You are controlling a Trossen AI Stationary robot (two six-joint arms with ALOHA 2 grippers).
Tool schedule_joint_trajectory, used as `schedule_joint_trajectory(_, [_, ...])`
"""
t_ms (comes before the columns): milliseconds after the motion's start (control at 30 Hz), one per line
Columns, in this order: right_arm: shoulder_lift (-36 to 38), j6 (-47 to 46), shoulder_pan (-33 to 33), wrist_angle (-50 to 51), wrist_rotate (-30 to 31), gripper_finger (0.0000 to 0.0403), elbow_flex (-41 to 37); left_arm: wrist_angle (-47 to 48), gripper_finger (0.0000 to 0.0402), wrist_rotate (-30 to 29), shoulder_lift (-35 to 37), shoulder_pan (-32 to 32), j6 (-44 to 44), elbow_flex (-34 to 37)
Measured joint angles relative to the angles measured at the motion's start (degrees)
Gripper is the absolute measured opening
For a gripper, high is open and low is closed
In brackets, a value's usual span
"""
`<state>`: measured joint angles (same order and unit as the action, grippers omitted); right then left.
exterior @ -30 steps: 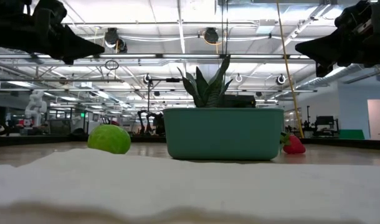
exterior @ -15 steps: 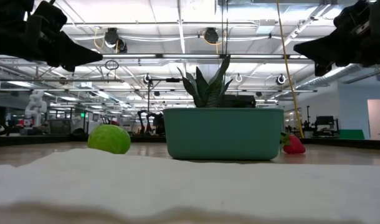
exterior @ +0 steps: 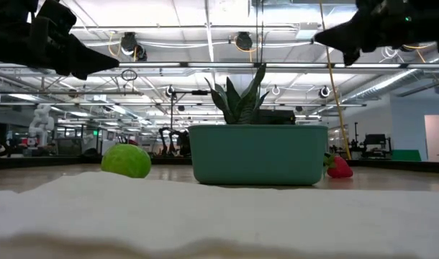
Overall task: Pick and placing Produce into tupperware
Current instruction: Put the red strawberry into the green bin
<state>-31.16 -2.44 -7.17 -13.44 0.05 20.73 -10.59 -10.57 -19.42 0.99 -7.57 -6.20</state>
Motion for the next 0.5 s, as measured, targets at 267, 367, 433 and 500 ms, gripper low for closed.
schedule_joint_trajectory(267, [-12.4,-2.9,-5.9,2.1,-9.7,0.0,12.4,0.0,0.0004,0.0,0.0,0.0,0.1,0.0])
schedule_joint_trajectory(367, [-16.3,-2.8,-7.4,3.9,-11.3,0.0,16.5,0.0,0.0013,0.0,0.0,0.0,0.1,0.0])
schedule_joint_trajectory(433, [-18.6,-2.7,-8.1,4.3,-12.5,0.0,18.5,0.0,0.002,0.0,0.0,0.0,0.1,0.0])
schedule_joint_trajectory(500, [-20.4,-2.6,-8.8,4.8,-13.5,0.0,20.0,0.0,0.0024,0.0,0.0,0.0,0.1,0.0])
